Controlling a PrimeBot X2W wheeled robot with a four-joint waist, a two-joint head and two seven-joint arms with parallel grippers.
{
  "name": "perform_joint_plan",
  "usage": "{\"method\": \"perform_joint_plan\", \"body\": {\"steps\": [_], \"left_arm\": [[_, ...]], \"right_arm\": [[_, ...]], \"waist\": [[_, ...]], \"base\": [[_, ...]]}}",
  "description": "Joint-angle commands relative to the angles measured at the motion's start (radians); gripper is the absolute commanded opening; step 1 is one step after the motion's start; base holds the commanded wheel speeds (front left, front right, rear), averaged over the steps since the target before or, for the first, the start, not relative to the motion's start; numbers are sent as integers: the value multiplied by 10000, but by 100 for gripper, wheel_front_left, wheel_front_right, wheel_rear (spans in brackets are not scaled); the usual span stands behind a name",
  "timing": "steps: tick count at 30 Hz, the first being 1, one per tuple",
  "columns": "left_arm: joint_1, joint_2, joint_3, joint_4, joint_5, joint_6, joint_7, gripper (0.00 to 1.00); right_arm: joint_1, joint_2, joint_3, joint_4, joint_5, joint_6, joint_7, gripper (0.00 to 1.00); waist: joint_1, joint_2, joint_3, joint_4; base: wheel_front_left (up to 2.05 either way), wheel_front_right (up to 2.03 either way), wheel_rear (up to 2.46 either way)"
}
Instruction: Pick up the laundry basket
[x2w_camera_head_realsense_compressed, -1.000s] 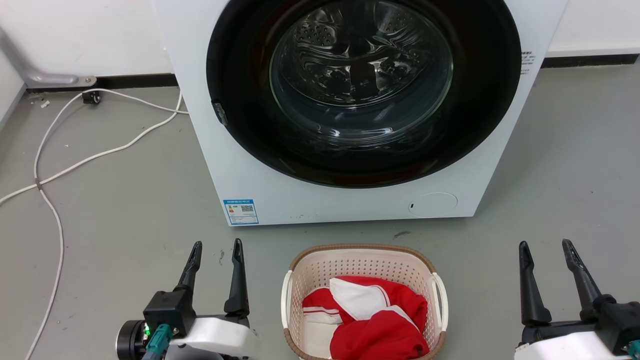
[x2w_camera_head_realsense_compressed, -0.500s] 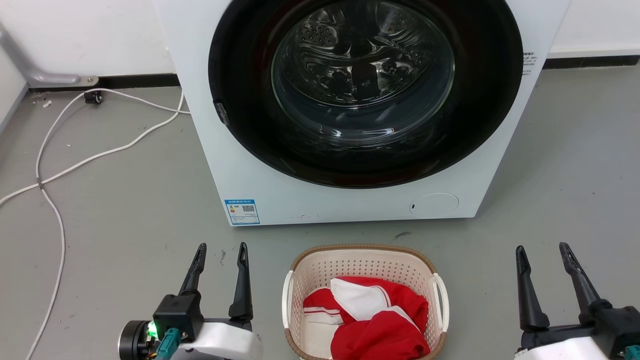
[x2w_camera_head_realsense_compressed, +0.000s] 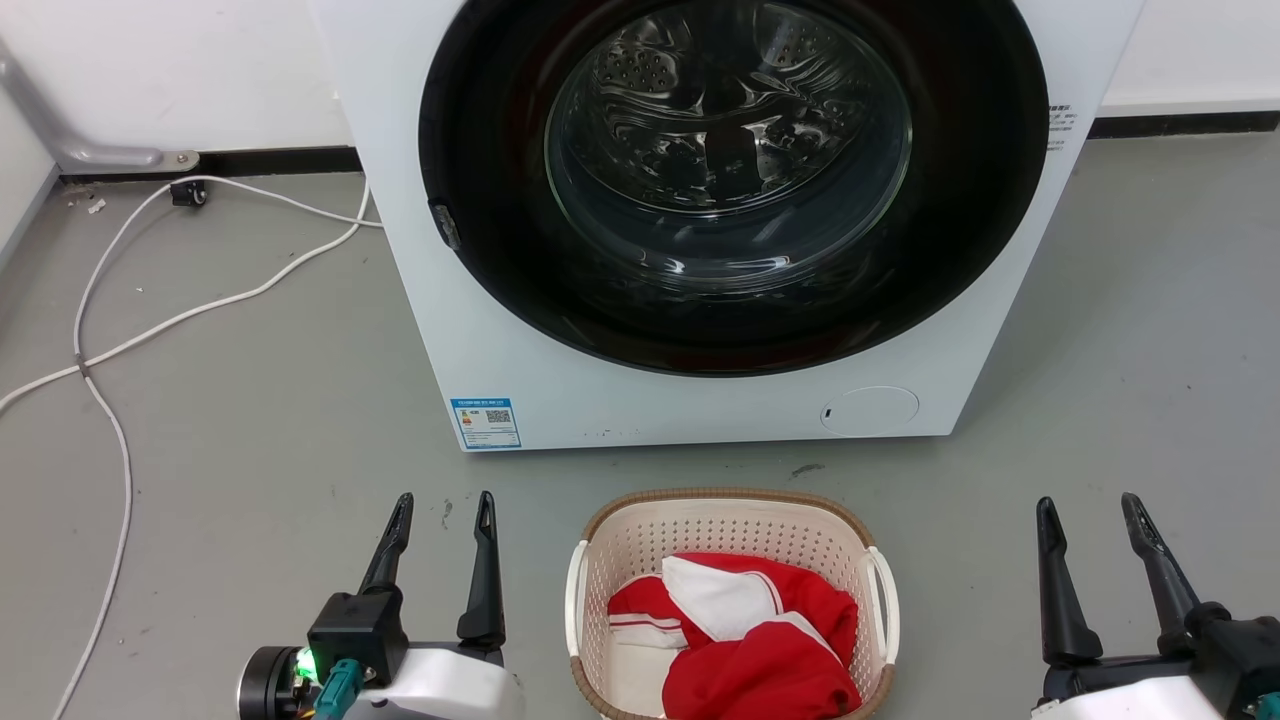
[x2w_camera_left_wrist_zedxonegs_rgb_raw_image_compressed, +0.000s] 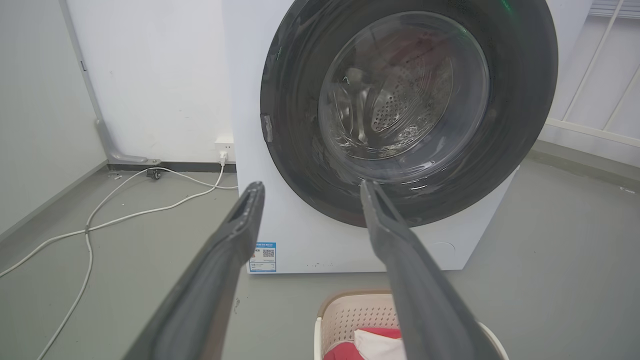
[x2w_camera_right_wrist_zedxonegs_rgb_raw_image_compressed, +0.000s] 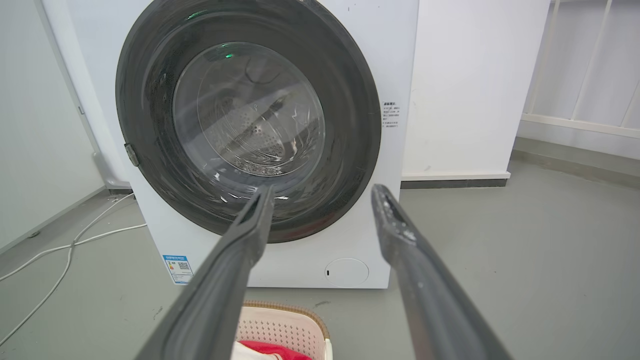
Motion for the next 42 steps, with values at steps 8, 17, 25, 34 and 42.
{"method": "perform_joint_plan", "body": {"steps": [8,17,25,34,42], "left_arm": [[106,23,22,56,34,-4,-31,100],[8,23,18,123,73,-62,-30,100],[-581,23,-81,739,74,-353,-30,100],[-2313,22,-411,2642,-143,-873,-30,100],[-4271,25,-713,5095,-218,-1293,-30,100]], "right_arm": [[64,-37,12,36,62,-3,-21,100],[-38,-37,14,13,14,-3,-21,100],[-391,-35,-107,423,-433,-3,-21,100],[-1835,-32,-401,1429,-1329,-3,-21,100],[-3319,-31,-386,3042,-2192,-5,-20,100]], "waist": [[0,0,-10,9],[0,0,72,-5],[0,0,475,-61],[0,0,1954,-231],[0,0,3400,-456]], "base": [[0,0,0],[0,0,0],[0,0,0],[0,0,0],[0,0,0]]}}
